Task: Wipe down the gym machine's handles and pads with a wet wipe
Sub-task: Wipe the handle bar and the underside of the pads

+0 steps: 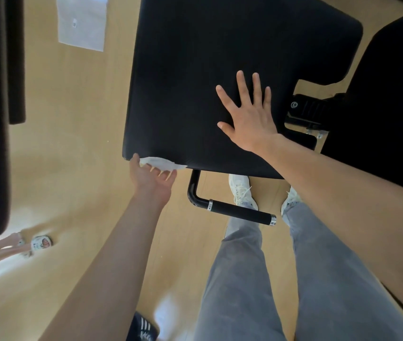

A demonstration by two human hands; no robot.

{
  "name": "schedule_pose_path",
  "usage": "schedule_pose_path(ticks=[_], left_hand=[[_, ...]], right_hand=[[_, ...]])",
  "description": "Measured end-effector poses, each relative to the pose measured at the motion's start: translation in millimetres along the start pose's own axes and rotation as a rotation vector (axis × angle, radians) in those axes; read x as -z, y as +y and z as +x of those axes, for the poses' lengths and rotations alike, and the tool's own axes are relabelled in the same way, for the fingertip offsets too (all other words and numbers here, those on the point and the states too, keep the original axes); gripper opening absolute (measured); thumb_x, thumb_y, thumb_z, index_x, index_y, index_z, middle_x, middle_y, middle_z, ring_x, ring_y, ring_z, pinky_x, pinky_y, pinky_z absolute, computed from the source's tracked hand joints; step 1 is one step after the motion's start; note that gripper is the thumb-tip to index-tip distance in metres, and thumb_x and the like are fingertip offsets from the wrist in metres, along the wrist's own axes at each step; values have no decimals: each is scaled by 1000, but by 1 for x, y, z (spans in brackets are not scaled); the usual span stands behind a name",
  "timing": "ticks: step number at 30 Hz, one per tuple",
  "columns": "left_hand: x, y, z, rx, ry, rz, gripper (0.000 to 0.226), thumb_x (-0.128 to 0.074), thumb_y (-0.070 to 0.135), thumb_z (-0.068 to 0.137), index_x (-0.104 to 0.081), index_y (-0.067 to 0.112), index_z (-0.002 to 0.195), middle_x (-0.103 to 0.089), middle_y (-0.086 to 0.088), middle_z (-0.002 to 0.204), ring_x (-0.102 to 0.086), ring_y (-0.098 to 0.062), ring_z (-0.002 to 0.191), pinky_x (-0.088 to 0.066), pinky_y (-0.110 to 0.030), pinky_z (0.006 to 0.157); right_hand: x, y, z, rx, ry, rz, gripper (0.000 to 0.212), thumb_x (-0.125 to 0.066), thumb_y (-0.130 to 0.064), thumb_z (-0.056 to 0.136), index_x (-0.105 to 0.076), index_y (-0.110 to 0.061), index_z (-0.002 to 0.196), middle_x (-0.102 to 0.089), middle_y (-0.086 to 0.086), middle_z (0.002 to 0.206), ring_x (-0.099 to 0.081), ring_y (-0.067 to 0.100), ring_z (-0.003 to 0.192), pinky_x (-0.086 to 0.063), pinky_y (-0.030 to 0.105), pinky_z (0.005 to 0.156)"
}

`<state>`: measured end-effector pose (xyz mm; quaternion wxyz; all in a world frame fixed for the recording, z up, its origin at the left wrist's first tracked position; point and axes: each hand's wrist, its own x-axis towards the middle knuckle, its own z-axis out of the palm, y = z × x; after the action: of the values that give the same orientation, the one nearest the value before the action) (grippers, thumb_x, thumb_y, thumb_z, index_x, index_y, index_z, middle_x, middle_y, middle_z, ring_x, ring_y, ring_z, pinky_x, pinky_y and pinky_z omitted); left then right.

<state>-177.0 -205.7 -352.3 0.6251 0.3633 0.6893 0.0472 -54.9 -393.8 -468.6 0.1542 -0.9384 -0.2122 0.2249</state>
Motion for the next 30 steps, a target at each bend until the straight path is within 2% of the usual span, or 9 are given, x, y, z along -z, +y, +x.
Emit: schedule_pose_path(ticks=[5, 9, 16, 24, 30], left_hand=[[1, -13, -5, 189, -192, -75, 71, -50, 59, 99, -39, 8, 147, -46, -20, 152, -46, -45, 137, -37, -61, 116], [7, -18, 2, 315, -284, -128, 85, -55, 65, 93, -35, 6, 152, -44, -25, 152, -43, -51, 139, -34, -64, 116], [14, -3, 4, 173, -277, -354, 71, -60, 58, 92, -50, 6, 140, -60, -22, 138, -56, -49, 127, -45, -65, 106], [-2, -56, -2, 389, -409, -300, 89, -61, 67, 88, -48, -2, 142, -59, -29, 139, -53, -51, 131, -37, -62, 115], [11, -30, 4, 308, -375, -364, 85, -64, 65, 86, -51, 1, 140, -62, -28, 136, -56, -54, 127, -40, -68, 110]], right_hand=[[0, 0, 0, 0, -11, -2, 84, -43, -60, 101, 13, -39, 160, 21, 14, 168, 19, 45, 153, -1, 65, 123], [0, 0, -1, -2, -11, 5, 84, -43, -60, 101, 13, -39, 160, 21, 14, 168, 19, 44, 153, 0, 64, 123], [-1, 1, -1, 4, -10, 4, 84, -43, -61, 100, 13, -39, 159, 21, 14, 168, 19, 44, 153, -1, 65, 123], [-2, 4, -1, 10, 2, 5, 83, -43, -62, 100, 12, -41, 159, 20, 12, 169, 17, 44, 153, -2, 64, 123], [-1, 7, -4, 22, 20, 16, 82, -46, -62, 99, 3, -41, 161, 14, 10, 170, 14, 42, 154, -3, 61, 125]])
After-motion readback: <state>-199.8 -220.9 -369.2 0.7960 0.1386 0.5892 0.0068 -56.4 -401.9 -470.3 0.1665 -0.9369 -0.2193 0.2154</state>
